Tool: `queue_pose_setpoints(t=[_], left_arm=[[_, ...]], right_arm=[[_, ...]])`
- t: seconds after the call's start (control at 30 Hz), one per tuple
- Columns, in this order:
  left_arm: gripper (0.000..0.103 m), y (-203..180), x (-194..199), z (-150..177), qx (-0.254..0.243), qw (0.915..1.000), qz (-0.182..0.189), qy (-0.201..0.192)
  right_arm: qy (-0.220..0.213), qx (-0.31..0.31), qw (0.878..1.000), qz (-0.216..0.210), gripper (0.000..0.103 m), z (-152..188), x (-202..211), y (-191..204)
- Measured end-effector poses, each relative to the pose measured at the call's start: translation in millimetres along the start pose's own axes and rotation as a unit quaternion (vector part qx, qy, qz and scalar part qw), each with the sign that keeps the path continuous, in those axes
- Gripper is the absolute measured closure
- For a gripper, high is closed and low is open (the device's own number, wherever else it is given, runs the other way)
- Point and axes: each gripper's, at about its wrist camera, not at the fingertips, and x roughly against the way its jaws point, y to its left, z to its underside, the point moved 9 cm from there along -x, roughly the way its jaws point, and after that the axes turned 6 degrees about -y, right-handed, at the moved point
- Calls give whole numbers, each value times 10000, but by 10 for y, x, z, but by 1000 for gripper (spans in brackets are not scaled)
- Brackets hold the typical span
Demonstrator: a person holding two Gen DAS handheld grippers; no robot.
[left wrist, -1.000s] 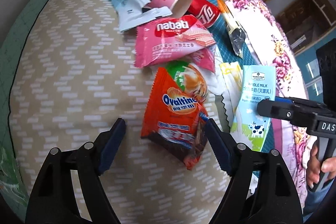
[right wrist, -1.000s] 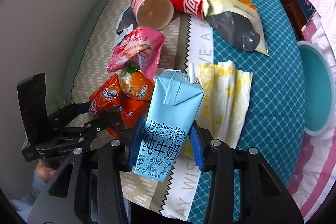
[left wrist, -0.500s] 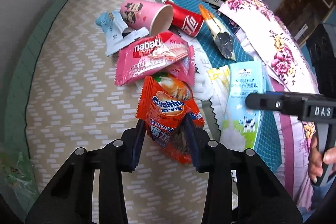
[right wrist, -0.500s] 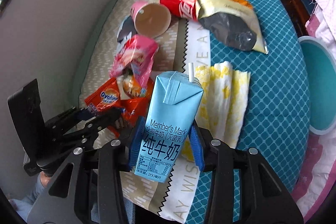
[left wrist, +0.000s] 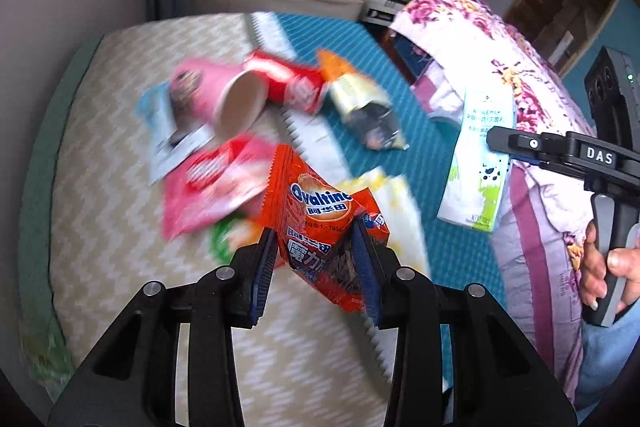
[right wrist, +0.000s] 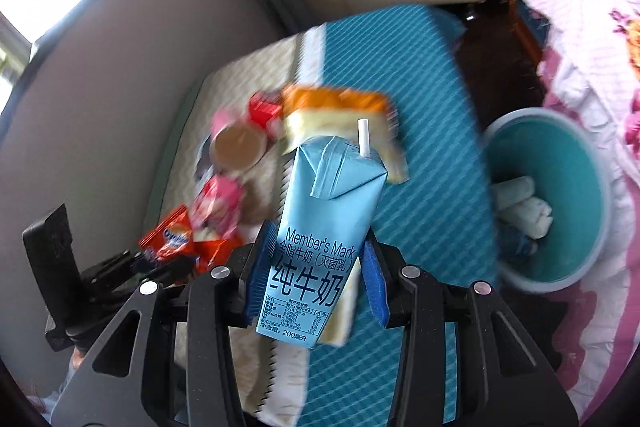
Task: Collect trash
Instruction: 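Grasp the orange Ovaltine wrapper with the left tool while the right tool grasps the blue milk carton, then carry the wrapper and carton over the teal bin and release both inside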
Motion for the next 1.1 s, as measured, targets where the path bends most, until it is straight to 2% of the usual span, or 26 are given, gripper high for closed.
queue_pose_setpoints(t=[0.17,0.33,0.47,0.6,0.73,0.9,1.0,1.1], left_arm=[[64,-447,-270,-248,-370,9992,132,67],[64,-990,-640,-450,-747,9964,321,241],[64,-1419,-930,-542,-1097,9924,440,350],[64,-1796,-1267,-592,-1336,9884,515,515],[64,-2093,-1569,-598,-1442,9854,565,706],[64,-2349,-1767,-515,-1695,9801,598,844],[63,-2402,-1870,-440,-1780,9778,572,947],[58,-2419,-1946,-402,-1785,9771,550,1022]], right_arm=[[-420,-367,9978,367,63,-244,257,-607],[-642,-698,9927,748,63,-377,362,-1187],[-691,-906,9877,1067,63,-373,433,-1625],[-657,-1080,9849,1184,63,-319,435,-1944],[-650,-1223,9825,1246,63,-269,433,-2187],[-613,-1365,9801,1302,63,-190,430,-2401],[-609,-1440,9785,1348,63,-166,439,-2521],[-617,-1511,9772,1361,63,-160,435,-2624]])
